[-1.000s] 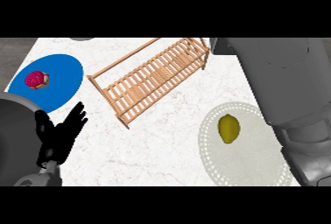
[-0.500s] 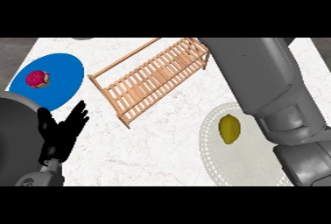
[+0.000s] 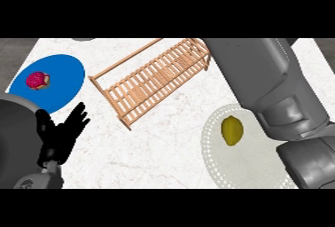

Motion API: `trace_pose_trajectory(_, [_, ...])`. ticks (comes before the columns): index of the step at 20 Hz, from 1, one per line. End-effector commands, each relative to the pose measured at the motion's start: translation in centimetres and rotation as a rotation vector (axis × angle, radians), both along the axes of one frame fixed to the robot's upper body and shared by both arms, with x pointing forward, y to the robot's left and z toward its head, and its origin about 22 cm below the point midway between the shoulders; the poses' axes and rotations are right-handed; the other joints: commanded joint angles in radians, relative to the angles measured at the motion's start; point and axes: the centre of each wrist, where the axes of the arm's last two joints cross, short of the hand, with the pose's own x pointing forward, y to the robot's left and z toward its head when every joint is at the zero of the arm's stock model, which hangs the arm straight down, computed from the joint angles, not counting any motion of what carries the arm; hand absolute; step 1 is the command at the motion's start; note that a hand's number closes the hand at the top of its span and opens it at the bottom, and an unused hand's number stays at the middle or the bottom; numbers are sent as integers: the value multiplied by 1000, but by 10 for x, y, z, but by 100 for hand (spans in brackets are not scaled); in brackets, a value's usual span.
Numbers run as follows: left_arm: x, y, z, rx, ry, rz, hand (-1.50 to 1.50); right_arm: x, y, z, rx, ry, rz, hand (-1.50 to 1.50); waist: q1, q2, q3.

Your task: Pick the can from the placemat and place it in the tiered shelf

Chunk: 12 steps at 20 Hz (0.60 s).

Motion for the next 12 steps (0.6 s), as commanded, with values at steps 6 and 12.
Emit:
trace_pose_trajectory(6, [15, -3, 15, -23, 16, -7, 0, 8, -4, 0, 210, 135, -67, -150, -1, 1, -2])
trace_pose_trajectory(12, [-1, -13, -1, -2, 33, -3, 0, 10, -10, 7, 427, 243, -59, -150, 3, 1, -2])
